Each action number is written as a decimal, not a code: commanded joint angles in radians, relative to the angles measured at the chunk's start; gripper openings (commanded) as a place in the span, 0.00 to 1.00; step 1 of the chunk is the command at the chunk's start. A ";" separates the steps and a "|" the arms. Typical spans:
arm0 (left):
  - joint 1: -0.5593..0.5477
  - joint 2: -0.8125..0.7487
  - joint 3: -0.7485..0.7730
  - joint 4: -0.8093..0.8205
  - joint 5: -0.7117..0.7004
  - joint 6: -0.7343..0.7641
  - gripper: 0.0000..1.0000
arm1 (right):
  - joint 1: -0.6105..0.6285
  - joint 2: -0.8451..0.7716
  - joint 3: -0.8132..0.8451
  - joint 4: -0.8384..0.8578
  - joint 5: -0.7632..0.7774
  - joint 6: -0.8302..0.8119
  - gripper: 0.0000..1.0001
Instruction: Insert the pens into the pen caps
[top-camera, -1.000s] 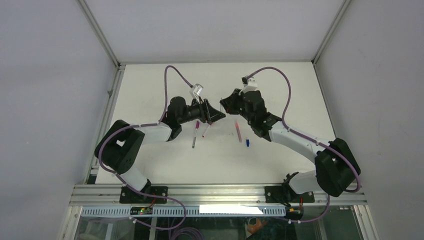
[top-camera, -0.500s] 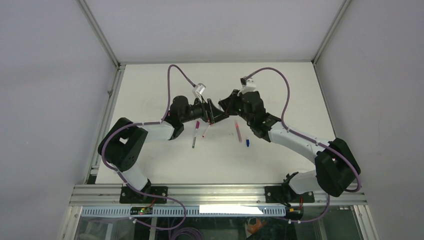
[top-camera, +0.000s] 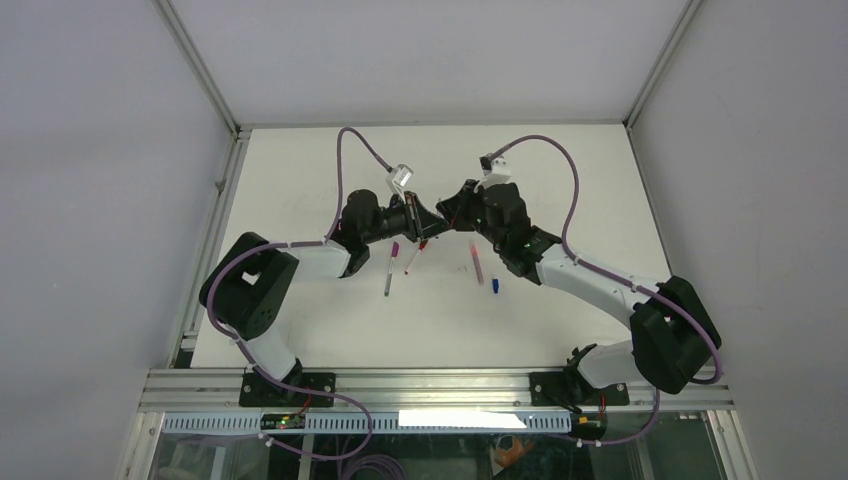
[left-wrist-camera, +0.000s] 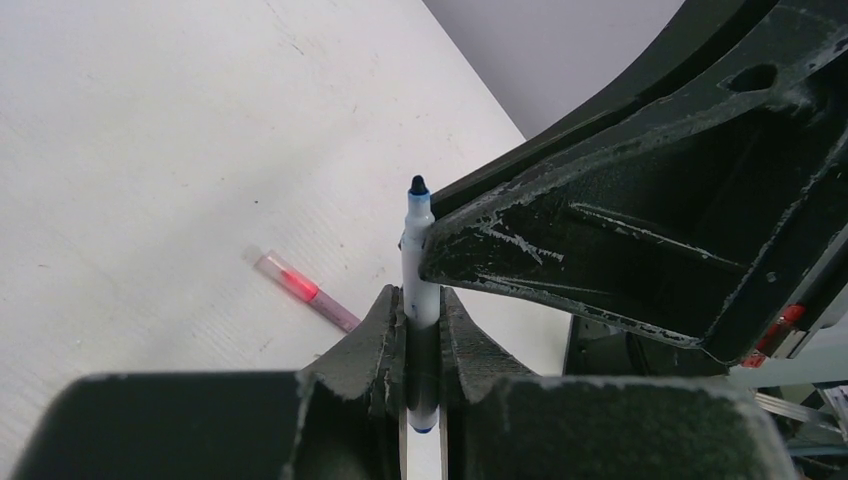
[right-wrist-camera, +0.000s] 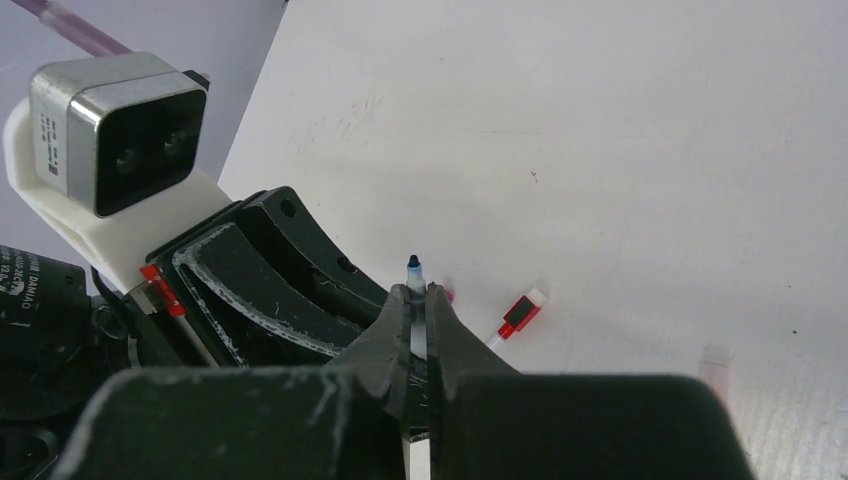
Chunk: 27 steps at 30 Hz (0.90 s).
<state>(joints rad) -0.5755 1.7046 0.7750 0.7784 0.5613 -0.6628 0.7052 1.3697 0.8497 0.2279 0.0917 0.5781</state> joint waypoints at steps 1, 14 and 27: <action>-0.011 -0.008 0.015 0.033 0.032 0.034 0.00 | 0.007 -0.034 -0.003 0.050 0.024 0.003 0.00; -0.013 -0.230 -0.005 -0.671 -0.150 0.402 0.00 | -0.044 -0.186 0.035 -0.600 0.167 -0.096 0.65; -0.035 -0.332 -0.016 -0.843 -0.230 0.491 0.00 | -0.044 0.001 -0.033 -0.828 0.184 0.015 0.49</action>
<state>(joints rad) -0.5964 1.4136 0.7650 -0.0261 0.3611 -0.2131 0.6594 1.3449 0.8120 -0.5743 0.2348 0.5644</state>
